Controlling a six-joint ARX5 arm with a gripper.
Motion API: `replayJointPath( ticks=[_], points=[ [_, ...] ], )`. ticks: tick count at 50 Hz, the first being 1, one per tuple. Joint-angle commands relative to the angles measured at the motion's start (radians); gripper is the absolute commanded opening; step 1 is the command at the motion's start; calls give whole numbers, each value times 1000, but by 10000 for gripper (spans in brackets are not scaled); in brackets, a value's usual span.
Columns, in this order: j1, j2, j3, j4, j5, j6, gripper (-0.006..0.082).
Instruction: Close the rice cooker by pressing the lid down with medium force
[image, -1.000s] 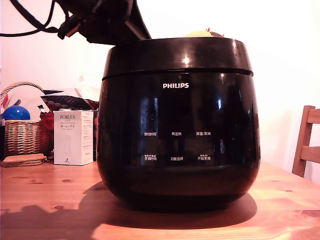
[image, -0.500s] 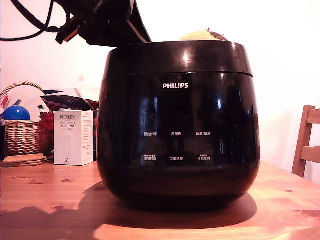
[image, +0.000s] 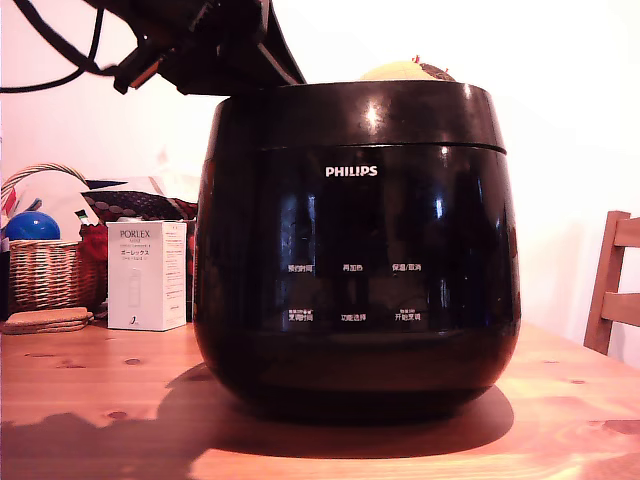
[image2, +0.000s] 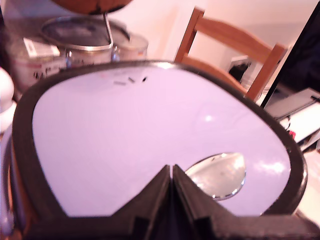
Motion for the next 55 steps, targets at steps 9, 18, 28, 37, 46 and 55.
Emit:
replayJointPath(
  ticks=[9, 18, 28, 37, 46, 55],
  points=[
    [28, 112, -19, -24, -8, 130, -20],
    [82, 105, 71, -29, -32, 212, -20],
    [151, 57, 122, -30, -32, 306, -20],
    [232, -26, 132, -41, -34, 338, -20],
    [319, -117, 132, -108, -34, 355, -20],
    [421, -193, 132, -188, -35, 364, -19]
  ],
)
